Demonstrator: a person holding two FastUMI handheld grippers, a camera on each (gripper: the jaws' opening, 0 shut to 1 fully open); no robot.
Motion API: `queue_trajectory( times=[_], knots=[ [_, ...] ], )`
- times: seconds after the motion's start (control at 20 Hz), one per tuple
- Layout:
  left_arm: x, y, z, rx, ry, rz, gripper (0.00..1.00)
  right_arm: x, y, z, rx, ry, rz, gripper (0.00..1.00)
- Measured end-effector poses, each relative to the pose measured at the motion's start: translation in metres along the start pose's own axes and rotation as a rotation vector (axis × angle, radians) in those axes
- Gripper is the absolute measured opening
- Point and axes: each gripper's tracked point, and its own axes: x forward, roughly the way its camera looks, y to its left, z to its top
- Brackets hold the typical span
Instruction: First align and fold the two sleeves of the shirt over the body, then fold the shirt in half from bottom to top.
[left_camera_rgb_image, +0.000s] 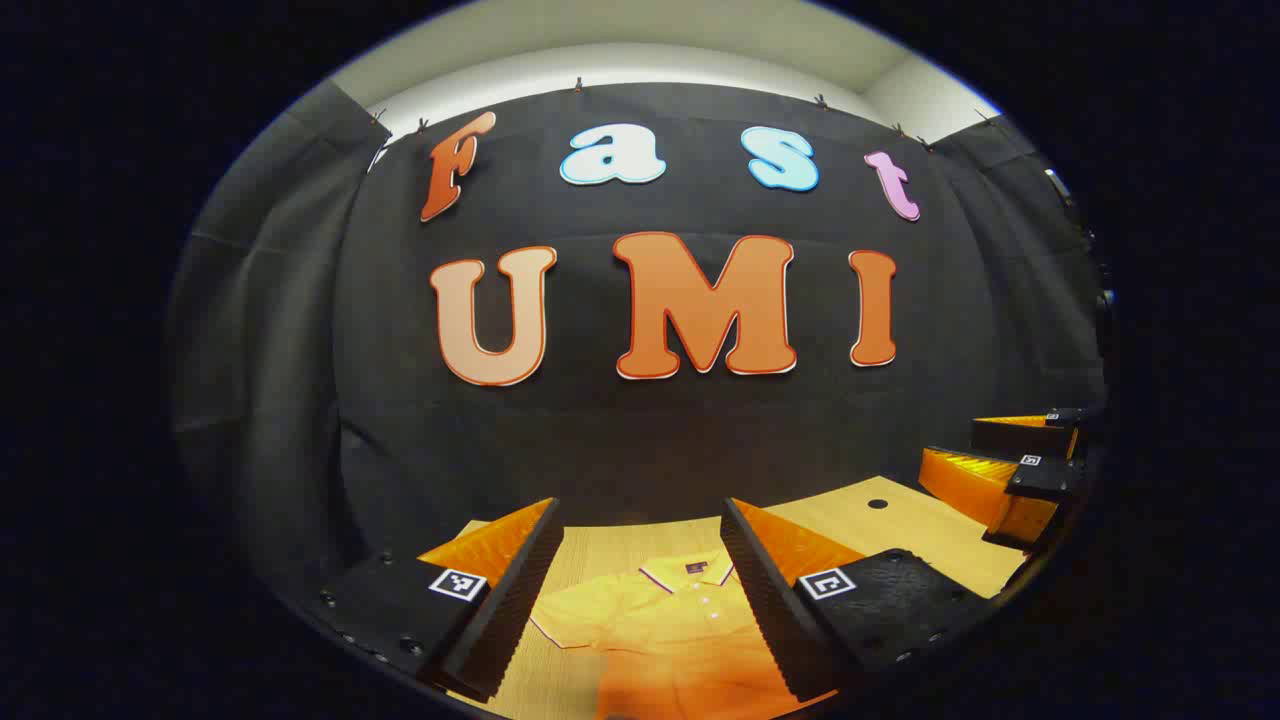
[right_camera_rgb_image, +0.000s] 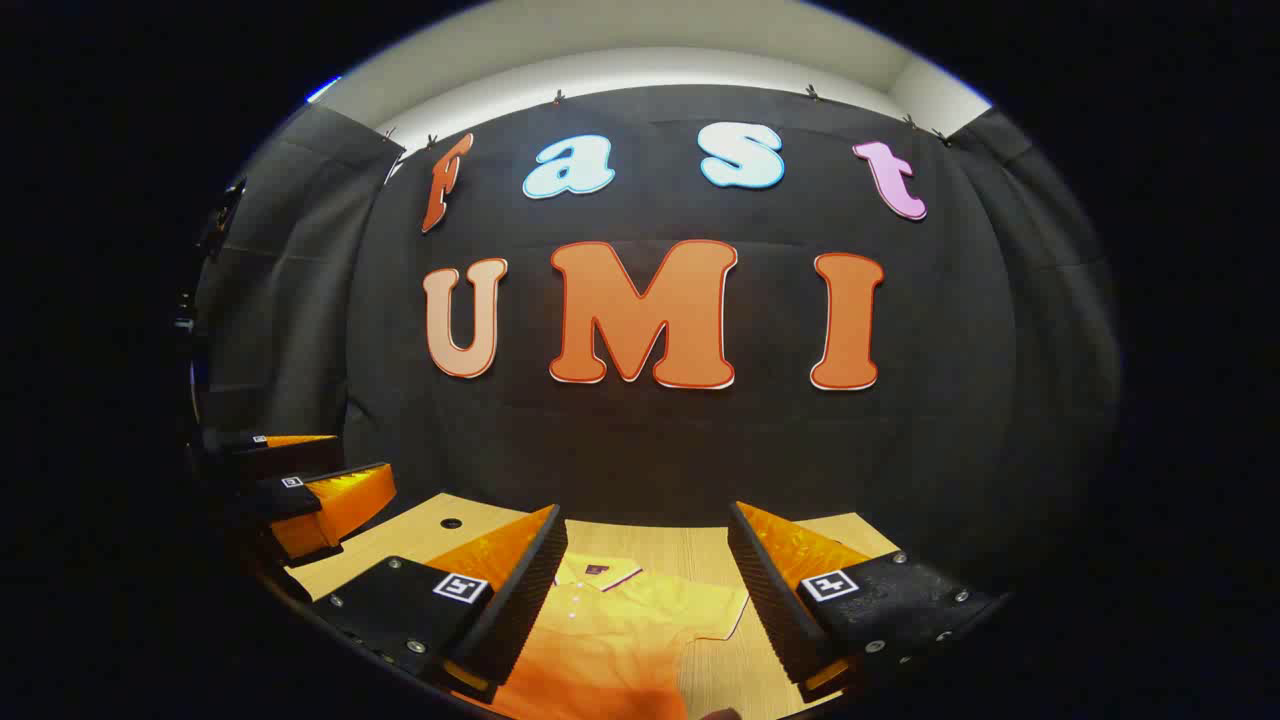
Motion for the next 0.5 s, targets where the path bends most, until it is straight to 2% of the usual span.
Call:
queue_trajectory(
  times=[0.25, 0.5],
  knots=[
    [0.002, 0.021, 0.007, -0.008, -0.030, 0.057, 0.97, 0.005, -0.003, -0.009, -0.004, 0.031, -0.017, 0.98],
    [-0.002, 0.024, 0.007, -0.005, -0.033, 0.072, 0.98, 0.006, -0.003, -0.013, -0.010, 0.045, -0.010, 0.98]
  ],
)
